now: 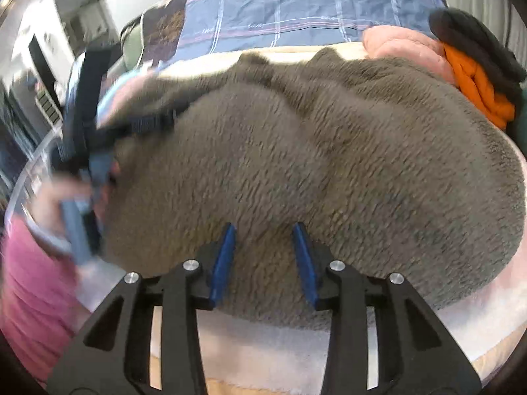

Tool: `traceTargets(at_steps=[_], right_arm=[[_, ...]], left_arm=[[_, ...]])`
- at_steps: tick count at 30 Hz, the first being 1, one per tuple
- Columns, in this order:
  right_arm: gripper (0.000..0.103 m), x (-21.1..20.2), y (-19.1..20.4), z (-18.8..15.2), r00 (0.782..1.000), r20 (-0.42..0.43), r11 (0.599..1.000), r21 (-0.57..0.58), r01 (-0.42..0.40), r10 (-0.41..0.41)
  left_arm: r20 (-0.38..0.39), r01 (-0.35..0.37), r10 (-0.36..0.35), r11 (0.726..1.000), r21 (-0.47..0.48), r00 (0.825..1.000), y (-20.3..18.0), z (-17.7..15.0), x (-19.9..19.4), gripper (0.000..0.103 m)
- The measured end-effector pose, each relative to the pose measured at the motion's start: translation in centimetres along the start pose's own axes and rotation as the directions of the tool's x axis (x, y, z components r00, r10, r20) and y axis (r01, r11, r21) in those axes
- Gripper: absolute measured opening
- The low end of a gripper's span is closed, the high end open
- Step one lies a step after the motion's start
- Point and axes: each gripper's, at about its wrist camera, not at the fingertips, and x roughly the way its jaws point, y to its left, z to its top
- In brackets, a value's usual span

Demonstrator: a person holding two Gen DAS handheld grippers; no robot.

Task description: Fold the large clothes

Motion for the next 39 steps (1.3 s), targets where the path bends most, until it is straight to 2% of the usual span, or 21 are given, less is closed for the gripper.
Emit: traceTargets(at_steps=[2, 3, 5, 8, 11, 12, 14, 16, 18, 28, 33, 37, 39], right_arm=[[0.037, -0.9, -0.1, 2.0, 0.998, 0.064, 1.0, -0.009, 0.016, -0.015], [0.037, -1.1, 0.0, 3.9, 0.992, 0.117, 0.999, -0.018, 0.051, -0.048], [0.037, -0.4, -0.2, 6.6, 0.987, 0.145, 0.998, -0.004, 0.063, -0.062], [0.037, 2.6, -0.6, 10.1, 0.993, 0.111, 0.999, 0.035, 0.037, -0.041], [0.037, 7.7, -1.5, 12.8, 0.997, 0.037, 0.994, 0.081, 0.069, -0.072], [0.037, 8.7, -2.1, 12.8, 0.997, 0.01, 0.993, 0.088, 0.078, -0.079], [0.045, 14.5, -3.4, 12.2, 0.988, -0.126, 0.992, 0.081, 0.101, -0.091], [0.048, 15.4, -3.7, 11.8, 0.99, -0.113, 0.992, 0.084, 0.091, -0.081], [0.049, 15.2, -3.1, 12.0, 0.988, -0.109, 0.992, 0.053, 0.115, -0.109], [0.051, 15.5, -3.4, 11.7, 0.989, -0.099, 0.992, 0.05, 0.113, -0.107], [0.051, 15.5, -3.4, 11.7, 0.989, -0.096, 0.992, 0.045, 0.114, -0.109], [0.051, 13.1, -2.3, 11.3, 0.984, -0.093, 0.988, -0.003, 0.154, -0.153], [0.051, 10.6, -1.2, 10.0, 0.982, -0.045, 0.981, -0.058, 0.183, -0.186]], left_arm=[[0.0, 0.003, -0.003, 1.0, -0.002, 1.0, 0.0, 0.0, 0.0, 0.084], [0.0, 0.002, -0.002, 1.0, -0.002, 1.0, 0.0, 0.0, 0.0, 0.084], [0.001, 0.002, -0.002, 1.0, -0.001, 1.0, 0.0, 0.0, 0.0, 0.084], [0.003, 0.006, -0.006, 1.0, -0.004, 1.0, 0.1, 0.0, 0.0, 0.084], [0.004, 0.007, -0.007, 1.0, -0.004, 1.0, 0.1, 0.0, 0.1, 0.084], [0.004, 0.009, -0.009, 1.0, -0.005, 1.0, 0.0, 0.0, 0.1, 0.084], [0.005, 0.012, -0.012, 1.0, -0.007, 1.0, 0.1, 0.1, 0.1, 0.084], [0.005, 0.015, -0.015, 1.0, -0.012, 1.0, 0.1, 0.1, 0.2, 0.084], [0.003, 0.014, -0.014, 1.0, -0.007, 1.0, 0.1, 0.2, 0.3, 0.085], [0.002, 0.055, -0.055, 0.998, -0.023, 0.998, 0.4, 0.2, 0.5, 0.088], [0.006, 0.05, -0.05, 0.999, -0.02, 0.999, 0.4, 0.2, 0.4, 0.088], [0.038, 0.064, -0.063, 0.998, -0.027, 0.997, 0.7, -0.2, -1.3, 0.088], [0.051, 0.076, -0.075, 0.997, -0.014, 0.996, 1.1, -0.8, -2.8, 0.088]])
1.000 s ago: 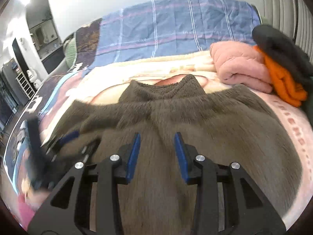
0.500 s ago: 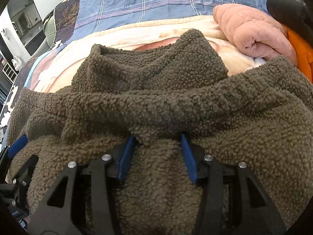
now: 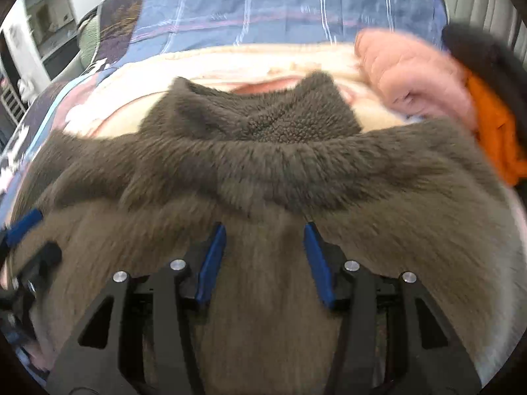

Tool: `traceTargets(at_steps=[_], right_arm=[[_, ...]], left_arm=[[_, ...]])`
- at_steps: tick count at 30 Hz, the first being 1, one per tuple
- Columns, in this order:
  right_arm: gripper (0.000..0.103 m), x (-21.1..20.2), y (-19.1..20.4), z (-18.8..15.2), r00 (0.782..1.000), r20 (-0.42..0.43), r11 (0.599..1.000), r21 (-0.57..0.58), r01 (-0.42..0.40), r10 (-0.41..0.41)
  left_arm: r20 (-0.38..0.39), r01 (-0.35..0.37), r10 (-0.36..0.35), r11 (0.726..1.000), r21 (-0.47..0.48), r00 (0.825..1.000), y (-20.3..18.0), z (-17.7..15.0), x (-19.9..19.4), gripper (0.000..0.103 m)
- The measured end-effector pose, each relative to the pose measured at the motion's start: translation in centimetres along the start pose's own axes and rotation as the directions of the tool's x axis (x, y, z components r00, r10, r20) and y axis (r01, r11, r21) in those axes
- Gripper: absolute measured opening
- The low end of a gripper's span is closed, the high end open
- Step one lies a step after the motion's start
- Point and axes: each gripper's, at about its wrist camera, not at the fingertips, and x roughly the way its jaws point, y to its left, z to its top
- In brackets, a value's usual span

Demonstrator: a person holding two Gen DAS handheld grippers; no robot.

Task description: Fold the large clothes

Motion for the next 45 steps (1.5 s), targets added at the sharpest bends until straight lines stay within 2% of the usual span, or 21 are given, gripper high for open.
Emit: traceTargets(at_steps=[2, 5, 7, 9, 11, 12, 14, 15, 17, 20, 23, 27, 28, 30, 34, 38, 40, 41, 43, 44, 45], right_arm=[[0.052, -3.1, 0.7, -1.8, 0.998, 0.057, 0.998, -0.065, 0.017, -0.013], [0.058, -6.8, 1.9, -4.1, 0.992, 0.112, 0.987, -0.154, -0.046, 0.064], [0.065, -9.8, 4.4, -6.3, 0.978, 0.175, 0.962, -0.263, -0.067, 0.116], [0.069, -11.7, 7.6, -8.5, 0.963, 0.217, 0.917, -0.393, -0.062, 0.158], [0.073, -13.0, 11.5, -10.9, 0.948, 0.242, 0.84, -0.541, -0.046, 0.207], [0.075, -13.5, 13.9, -12.6, 0.939, 0.255, 0.779, -0.626, -0.022, 0.231], [0.075, -13.8, 17.6, -15.6, 0.93, 0.257, 0.678, -0.735, 0.011, 0.264], [0.077, -13.8, 18.9, -16.4, 0.928, 0.248, 0.64, -0.768, 0.012, 0.28], [0.078, -13.1, 21.6, -18.5, 0.925, 0.248, 0.56, -0.827, 0.047, 0.289], [0.078, -12.2, 24.5, -19.9, 0.92, 0.278, 0.505, -0.856, 0.107, 0.277], [0.078, -11.1, 26.6, -20.0, 0.92, 0.3, 0.493, -0.858, 0.145, 0.252], [0.078, -9.0, 28.8, -19.8, 0.923, 0.334, 0.478, -0.853, 0.209, 0.192], [0.078, -8.7, 29.0, -19.8, 0.924, 0.335, 0.48, -0.851, 0.213, 0.184], [0.078, -8.3, 29.6, -19.8, 0.921, 0.349, 0.48, -0.846, 0.231, 0.174], [0.078, -8.1, 29.9, -19.6, 0.92, 0.353, 0.475, -0.847, 0.238, 0.17], [0.078, -7.6, 30.1, -19.1, 0.916, 0.363, 0.488, -0.839, 0.242, 0.17], [0.07, -7.3, 30.5, -18.6, 0.911, 0.374, 0.496, -0.833, 0.246, 0.176], [0.065, -7.2, 30.7, -18.5, 0.905, 0.383, 0.497, -0.831, 0.251, 0.184], [0.042, -7.2, 31.2, -18.9, 0.898, 0.393, 0.487, -0.834, 0.258, 0.198], [0.038, -7.2, 31.3, -19.0, 0.892, 0.401, 0.485, -0.834, 0.262, 0.209], [0.034, -7.3, 31.0, -18.9, 0.888, 0.407, 0.493, -0.83, 0.262, 0.213]], left_arm=[[0.029, -0.007, 0.007, 1.0, 0.029, 1.0, 0.7, -0.8, -2.4, 0.089], [0.057, -0.086, 0.085, 0.996, 0.016, 0.995, 3.1, -2.0, -5.0, 0.091], [0.07, -0.12, 0.124, 0.991, -0.065, 0.99, 6.2, -3.2, -7.0, 0.091], [0.079, -0.148, 0.161, 0.977, -0.156, 0.984, 9.0, -4.3, -8.7, 0.091], [0.066, -0.181, 0.206, 0.946, -0.27, 0.976, 12.0, -5.9, -10.3, 0.091], [0.062, -0.179, 0.207, 0.935, -0.307, 0.976, 13.0, -6.7, -10.9, 0.091], [0.064, -0.171, 0.204, 0.923, -0.344, 0.977, 14.2, -7.7, -11.9, 0.091], [0.067, -0.165, 0.202, 0.919, -0.357, 0.977, 14.7, -8.1, -12.3, 0.091], [0.075, -0.141, 0.183, 0.912, -0.386, 0.98, 15.6, -8.8, -12.9, 0.091], [0.075, -0.105, 0.148, 0.907, -0.407, 0.986, 16.1, -9.2, -12.8, 0.091], [0.068, -0.061, 0.095, 0.918, -0.392, 0.993, 16.4, -8.9, -12.2, 0.091], [0.036, 0.049, -0.038, 0.921, -0.388, 0.999, 17.3, -7.3, -9.6, 0.092], [0.015, 0.095, -0.097, 0.914, -0.393, 0.995, 17.5, -6.7, -8.2, 0.092], [-0.034, 0.161, -0.191, 0.901, -0.403, 0.981, 17.5, -5.6, -5.6, 0.092], [-0.139, 0.266, -0.351, 0.868, -0.42, 0.926, 17.3, -3.2, 0.2, 0.092], [-0.145, 0.346, -0.444, 0.831, -0.435, 0.884, 17.7, -1.7, 4.2, 0.094], [-0.13, 0.383, -0.481, 0.811, -0.442, 0.867, 18.2, -1.6, 5.2, 0.094], [-0.119, 0.398, -0.491, 0.805, -0.439, 0.863, 18.3, -1.6, 5.5, 0.089], [-0.097, 0.426, -0.508, 0.799, -0.425, 0.856, 18.3, -1.7, 5.7, 0.066], [-0.071, 0.479, -0.563, 0.757, -0.445, 0.824, 18.3, -1.9, 5.8, 0.029], [-0.046, 0.519, -0.612, 0.706, -0.482, 0.79, 18.3, -2.2, 5.9, 0.028]])
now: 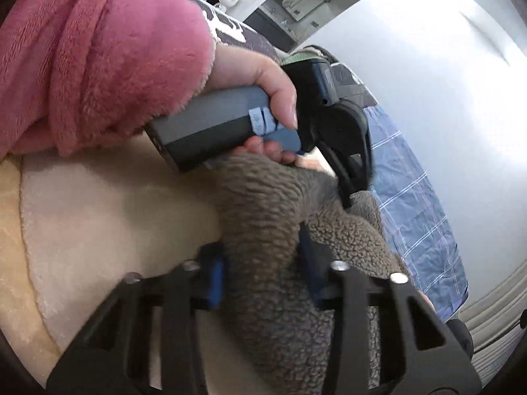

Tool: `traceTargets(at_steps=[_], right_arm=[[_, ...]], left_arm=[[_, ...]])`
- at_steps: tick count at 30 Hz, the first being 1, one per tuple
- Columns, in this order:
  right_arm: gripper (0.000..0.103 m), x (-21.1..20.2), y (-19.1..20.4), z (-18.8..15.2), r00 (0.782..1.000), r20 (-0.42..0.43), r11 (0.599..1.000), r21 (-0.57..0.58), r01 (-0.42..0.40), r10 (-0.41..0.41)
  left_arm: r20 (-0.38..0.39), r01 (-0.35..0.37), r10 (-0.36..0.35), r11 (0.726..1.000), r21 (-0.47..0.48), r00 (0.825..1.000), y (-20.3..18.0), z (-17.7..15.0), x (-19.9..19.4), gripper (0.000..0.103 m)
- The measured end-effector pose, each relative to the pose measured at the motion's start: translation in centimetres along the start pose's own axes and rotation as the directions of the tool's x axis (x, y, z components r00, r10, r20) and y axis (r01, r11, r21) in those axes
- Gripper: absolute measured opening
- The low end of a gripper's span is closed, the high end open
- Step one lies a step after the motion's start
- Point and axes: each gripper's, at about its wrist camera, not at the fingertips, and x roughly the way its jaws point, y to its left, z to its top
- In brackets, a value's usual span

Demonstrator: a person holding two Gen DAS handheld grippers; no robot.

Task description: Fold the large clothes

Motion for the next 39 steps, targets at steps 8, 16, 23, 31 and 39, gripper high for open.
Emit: traceTargets(at_steps=[8, 16, 23, 31, 39], right_arm=[[0.027, -4.7, -9.4, -0.6, 0.989, 0.125, 0.919, 0.374, -0.122, 0.081], [0.026, -9.7, -17.4, -2.9, 0.974, 0.224, 0.782, 0.605, -0.148, 0.011], [0.025, -15.1, -25.6, -9.9, 0.95, 0.303, 0.58, 0.788, -0.207, -0.072], [0.025, -19.1, -32.1, -21.7, 0.94, 0.314, 0.339, 0.906, -0.254, -0.135], [0.025, -21.1, -32.6, -36.3, 0.957, 0.264, 0.06, 0.964, -0.259, -0.123]], left_arm=[[0.086, -0.029, 0.019, 0.994, 0.11, 0.996, -6.9, 0.2, -1.4, 0.026], [0.124, -0.075, 0.039, 0.952, 0.298, 0.992, -18.6, 2.0, 0.1, 0.025], [0.126, -0.109, 0.063, 0.907, 0.407, 0.99, -27.9, 2.3, 3.4, 0.025], [0.044, -0.163, 0.167, 0.817, 0.553, 0.985, -37.4, 0.9, 14.7, 0.026], [-0.116, -0.147, 0.322, 0.687, 0.712, 0.94, -41.6, -4.6, 28.9, 0.027]])
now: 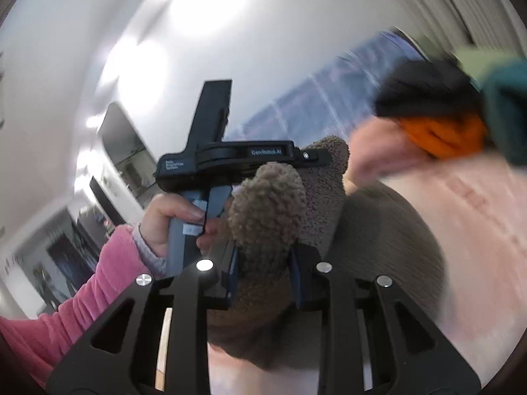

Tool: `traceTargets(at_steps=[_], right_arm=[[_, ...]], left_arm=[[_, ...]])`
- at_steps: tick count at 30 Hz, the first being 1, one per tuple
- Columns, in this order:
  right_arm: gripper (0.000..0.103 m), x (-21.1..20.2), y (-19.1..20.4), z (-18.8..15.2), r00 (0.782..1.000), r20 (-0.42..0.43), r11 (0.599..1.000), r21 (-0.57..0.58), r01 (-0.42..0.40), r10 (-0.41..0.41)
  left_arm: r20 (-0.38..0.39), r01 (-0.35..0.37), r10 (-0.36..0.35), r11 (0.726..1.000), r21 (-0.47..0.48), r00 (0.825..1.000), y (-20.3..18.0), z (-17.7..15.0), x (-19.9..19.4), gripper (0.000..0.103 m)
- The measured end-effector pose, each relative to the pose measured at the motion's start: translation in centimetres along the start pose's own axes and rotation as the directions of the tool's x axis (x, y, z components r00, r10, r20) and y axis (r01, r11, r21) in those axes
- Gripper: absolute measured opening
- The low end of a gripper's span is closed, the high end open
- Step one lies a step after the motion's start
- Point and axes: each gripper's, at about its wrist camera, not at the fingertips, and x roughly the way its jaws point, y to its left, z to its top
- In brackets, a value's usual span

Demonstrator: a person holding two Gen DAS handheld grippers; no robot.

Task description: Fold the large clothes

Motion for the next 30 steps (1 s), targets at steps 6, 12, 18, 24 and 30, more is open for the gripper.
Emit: traceTargets(at_steps=[6, 12, 18, 24, 30], right_arm=[[0.028, -1.2, -10.0, -4.1, 0.995, -0.098, 0.962, 0.266, 0.056, -0.03], [0.051, -1.2, -12.9, -5.2, 0.991, -0.128, 0.942, 0.327, 0.077, -0.036], [0.064, -3.1, -10.8, -3.0, 0.98, -0.083, 0.965, 0.177, 0.192, -0.18], [0.052, -5.8, -5.5, -1.8, 0.988, 0.072, 0.989, -0.057, 0.137, -0.133], [0.034, 2.1, -7.3, -4.9, 0.952, -0.122, 0.959, -0.07, 0.275, -0.282]], left_arm=[[-0.152, 0.074, -0.072, 0.997, 0.005, 0.986, -3.0, -1.5, 9.3, 0.027], [-0.161, 0.074, -0.071, 0.997, 0.017, 0.984, -3.4, -2.3, 10.3, 0.032], [-0.141, 0.087, -0.085, 0.996, 0.007, 0.986, -3.3, -2.3, 9.7, 0.032], [-0.143, 0.106, -0.104, 0.994, 0.007, 0.984, -3.8, -2.0, 10.0, 0.037], [-0.143, 0.118, -0.114, 0.993, 0.019, 0.983, -4.3, -2.0, 10.1, 0.047]])
